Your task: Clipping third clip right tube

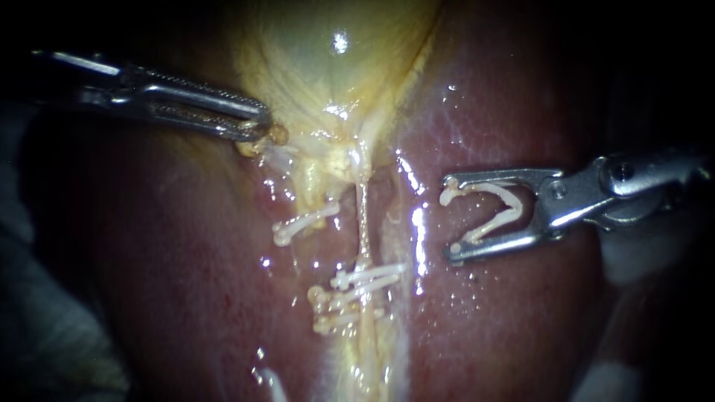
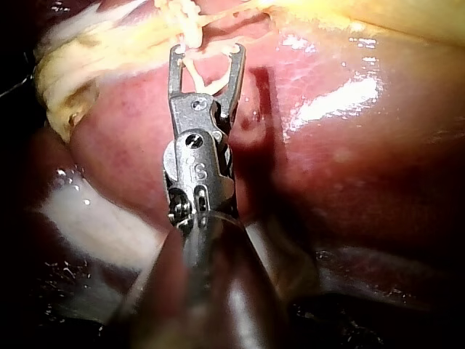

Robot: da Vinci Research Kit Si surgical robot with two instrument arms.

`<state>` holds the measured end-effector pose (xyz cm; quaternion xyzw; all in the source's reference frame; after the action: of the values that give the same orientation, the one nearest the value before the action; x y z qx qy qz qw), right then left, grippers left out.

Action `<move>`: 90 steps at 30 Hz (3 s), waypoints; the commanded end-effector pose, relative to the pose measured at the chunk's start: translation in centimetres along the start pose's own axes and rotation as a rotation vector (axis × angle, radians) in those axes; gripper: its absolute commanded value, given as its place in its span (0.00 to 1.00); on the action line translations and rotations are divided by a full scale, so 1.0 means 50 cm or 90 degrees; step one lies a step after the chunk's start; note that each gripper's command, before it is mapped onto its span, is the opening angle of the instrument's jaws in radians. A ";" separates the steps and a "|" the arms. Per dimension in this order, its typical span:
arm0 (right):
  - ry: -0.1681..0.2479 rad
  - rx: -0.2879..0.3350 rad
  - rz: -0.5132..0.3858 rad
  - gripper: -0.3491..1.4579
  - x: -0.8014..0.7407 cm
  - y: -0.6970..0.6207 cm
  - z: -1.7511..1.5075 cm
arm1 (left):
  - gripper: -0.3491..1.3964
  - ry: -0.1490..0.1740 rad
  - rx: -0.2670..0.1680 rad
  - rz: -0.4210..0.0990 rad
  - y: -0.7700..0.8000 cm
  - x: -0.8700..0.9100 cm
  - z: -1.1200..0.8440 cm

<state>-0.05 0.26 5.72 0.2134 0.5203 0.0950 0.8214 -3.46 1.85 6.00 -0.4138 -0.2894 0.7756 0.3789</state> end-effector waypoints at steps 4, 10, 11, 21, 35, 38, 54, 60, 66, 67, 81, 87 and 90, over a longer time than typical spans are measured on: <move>0.000 0.000 0.000 0.47 -0.0001 -0.0001 0.0001 | 0.00 -0.003 -0.007 -0.001 0.0008 0.0008 -0.0038; 0.000 0.000 0.000 0.47 -0.0003 -0.0002 0.0004 | 0.00 0.008 0.011 -0.006 0.0013 0.0031 -0.0130; 0.000 0.000 0.000 0.47 -0.0002 -0.0002 0.0004 | 0.00 0.009 0.015 -0.007 0.0013 0.0032 -0.0141; -0.001 -0.007 -0.003 0.47 0.0004 0.0007 0.0040 | 0.00 0.012 0.019 -0.009 0.0017 0.0035 -0.0159; -0.001 -0.014 0.192 0.47 -0.0037 0.0066 0.0199 | 0.00 0.012 0.020 -0.006 0.0022 0.0034 -0.0158; 0.007 -0.002 0.220 0.47 -0.0050 0.0076 0.0232 | 0.00 0.012 0.020 -0.006 0.0023 0.0034 -0.0157; 0.178 0.080 0.333 0.47 -0.0013 0.0070 0.0315 | 0.00 0.012 0.020 -0.006 0.0023 0.0035 -0.0155; 0.222 0.120 0.341 0.45 0.0021 0.0061 0.0301 | 0.00 0.012 0.020 -0.006 0.0023 0.0035 -0.0155; 0.237 0.129 0.353 0.41 0.0040 0.0067 0.0286 | 0.00 0.012 0.020 -0.006 0.0023 0.0035 -0.0155; 0.237 0.129 0.353 0.40 0.0041 0.0068 0.0283 | 0.00 0.012 0.020 -0.006 0.0023 0.0035 -0.0155; 0.232 0.144 0.410 0.00 0.0037 0.0069 0.0253 | 0.00 0.012 0.021 -0.006 0.0024 0.0035 -0.0154; 0.232 0.150 0.423 0.00 0.0032 0.0065 0.0250 | 0.00 0.013 0.021 -0.006 0.0025 0.0036 -0.0154; 0.230 0.150 0.423 0.00 0.0030 0.0063 0.0252 | 0.00 0.013 0.021 -0.006 0.0025 0.0036 -0.0154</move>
<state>1.16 0.28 6.20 0.4429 0.5665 0.3313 0.6108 -2.91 2.03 5.45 -0.4136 -0.2748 0.7743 0.3923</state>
